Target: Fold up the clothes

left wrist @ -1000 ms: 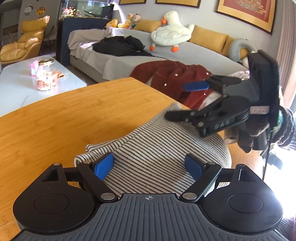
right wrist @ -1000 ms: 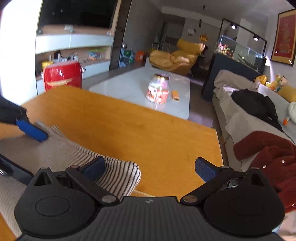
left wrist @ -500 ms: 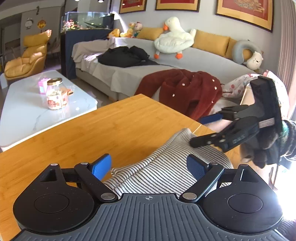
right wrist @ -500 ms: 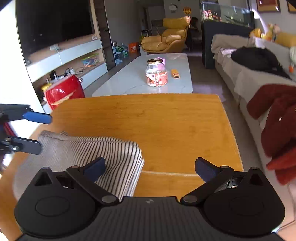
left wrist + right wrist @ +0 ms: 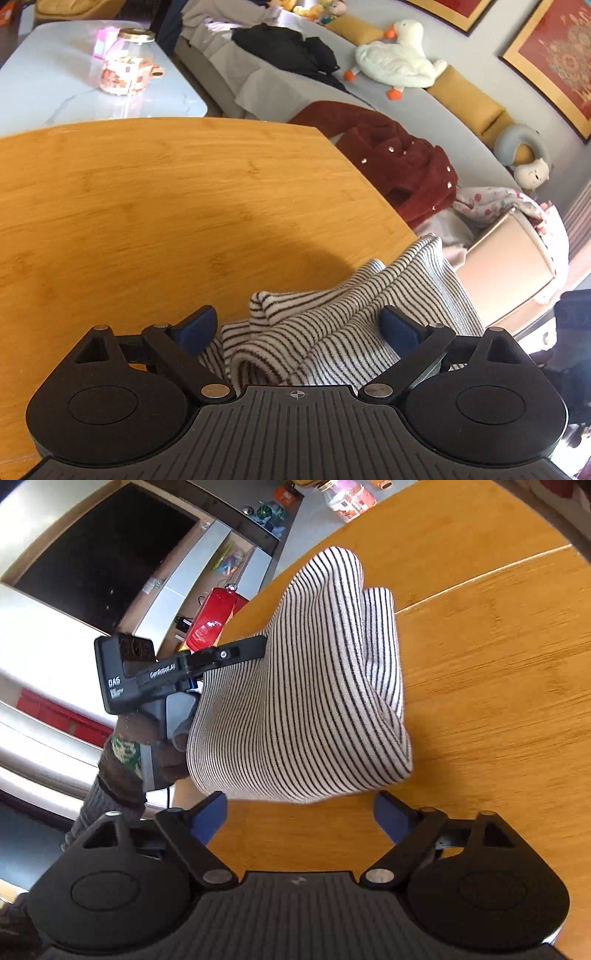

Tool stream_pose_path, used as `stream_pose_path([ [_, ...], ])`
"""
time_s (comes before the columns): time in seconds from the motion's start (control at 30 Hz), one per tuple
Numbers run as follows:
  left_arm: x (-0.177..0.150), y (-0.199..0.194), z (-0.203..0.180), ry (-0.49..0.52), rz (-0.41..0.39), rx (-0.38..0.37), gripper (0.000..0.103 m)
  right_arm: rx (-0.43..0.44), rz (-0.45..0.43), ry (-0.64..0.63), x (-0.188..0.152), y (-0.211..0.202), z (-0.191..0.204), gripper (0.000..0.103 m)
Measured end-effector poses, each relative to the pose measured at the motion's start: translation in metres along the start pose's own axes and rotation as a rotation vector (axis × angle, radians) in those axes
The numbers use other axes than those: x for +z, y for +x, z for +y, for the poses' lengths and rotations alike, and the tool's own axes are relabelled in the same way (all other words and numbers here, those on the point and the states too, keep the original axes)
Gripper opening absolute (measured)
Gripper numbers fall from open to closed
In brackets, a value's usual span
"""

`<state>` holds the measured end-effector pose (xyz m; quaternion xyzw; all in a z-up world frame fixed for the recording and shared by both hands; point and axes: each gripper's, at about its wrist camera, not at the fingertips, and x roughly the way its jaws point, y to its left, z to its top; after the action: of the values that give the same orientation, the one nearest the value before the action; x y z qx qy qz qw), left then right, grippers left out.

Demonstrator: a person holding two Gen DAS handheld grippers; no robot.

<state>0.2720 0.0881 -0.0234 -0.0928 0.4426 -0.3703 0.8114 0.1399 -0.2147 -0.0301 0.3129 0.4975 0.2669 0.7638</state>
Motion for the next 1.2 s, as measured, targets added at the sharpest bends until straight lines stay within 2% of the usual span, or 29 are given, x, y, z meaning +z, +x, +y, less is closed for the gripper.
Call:
stream_pose_path([
  [0.1,-0.012,-0.014,0.0,-0.015,-0.01,0.023,0.098,-0.015,-0.04,0.043,0.025,0.008,-0.007,0.068],
  [0.23,-0.036,-0.027,-0.016,-0.012,-0.018,0.041,0.097,-0.135,-0.137,-0.062,0.057,0.015,0.002,0.068],
  [0.37,-0.062,-0.039,-0.037,-0.005,-0.025,0.051,0.097,-0.28,-0.229,-0.279,0.078,0.033,0.032,0.069],
  [0.47,-0.079,-0.036,-0.059,-0.006,-0.028,-0.001,0.099,-0.405,-0.303,-0.481,0.082,0.042,0.06,0.076],
  [0.53,-0.091,-0.034,-0.074,0.019,-0.01,-0.065,0.099,-0.444,-0.334,-0.577,0.08,0.04,0.074,0.085],
  [0.6,-0.099,-0.038,-0.089,0.062,-0.004,-0.11,0.099,-0.44,-0.358,-0.625,0.073,0.029,0.082,0.094],
  [0.7,-0.1,-0.06,-0.098,0.111,-0.069,-0.096,0.099,-0.429,-0.391,-0.665,0.056,0.009,0.086,0.095],
  [0.73,-0.098,-0.068,-0.095,0.094,-0.101,-0.091,0.1,-0.425,-0.397,-0.676,0.047,0.003,0.086,0.095],
  [0.77,-0.095,-0.075,-0.092,0.073,-0.133,-0.082,0.101,-0.418,-0.402,-0.689,0.037,-0.003,0.085,0.091],
  [0.8,-0.091,-0.081,-0.086,0.036,-0.17,-0.058,0.101,-0.409,-0.394,-0.71,0.025,-0.006,0.084,0.08],
  [0.83,-0.087,-0.086,-0.081,-0.001,-0.205,-0.031,0.101,-0.406,-0.361,-0.734,0.014,-0.005,0.082,0.075],
  [0.9,-0.08,-0.087,-0.071,-0.073,-0.252,0.044,0.101,-0.427,-0.274,-0.783,-0.008,0.007,0.079,0.072],
  [0.97,-0.075,-0.083,-0.061,-0.137,-0.277,0.124,0.101,-0.512,-0.276,-0.889,-0.031,0.02,0.079,0.073],
  [1.03,-0.076,-0.078,-0.053,-0.183,-0.268,0.174,0.1,-0.534,-0.321,-0.951,-0.044,0.018,0.09,0.073],
  [1.1,-0.077,-0.074,-0.045,-0.228,-0.26,0.219,0.1,-0.475,-0.375,-0.987,-0.057,0.01,0.105,0.078],
  [1.17,-0.085,-0.08,-0.039,-0.258,-0.268,0.211,0.099,-0.416,-0.402,-1.023,-0.071,0.011,0.119,0.086],
  [1.2,-0.09,-0.085,-0.035,-0.271,-0.278,0.211,0.099,-0.405,-0.402,-1.045,-0.077,0.019,0.123,0.086],
])
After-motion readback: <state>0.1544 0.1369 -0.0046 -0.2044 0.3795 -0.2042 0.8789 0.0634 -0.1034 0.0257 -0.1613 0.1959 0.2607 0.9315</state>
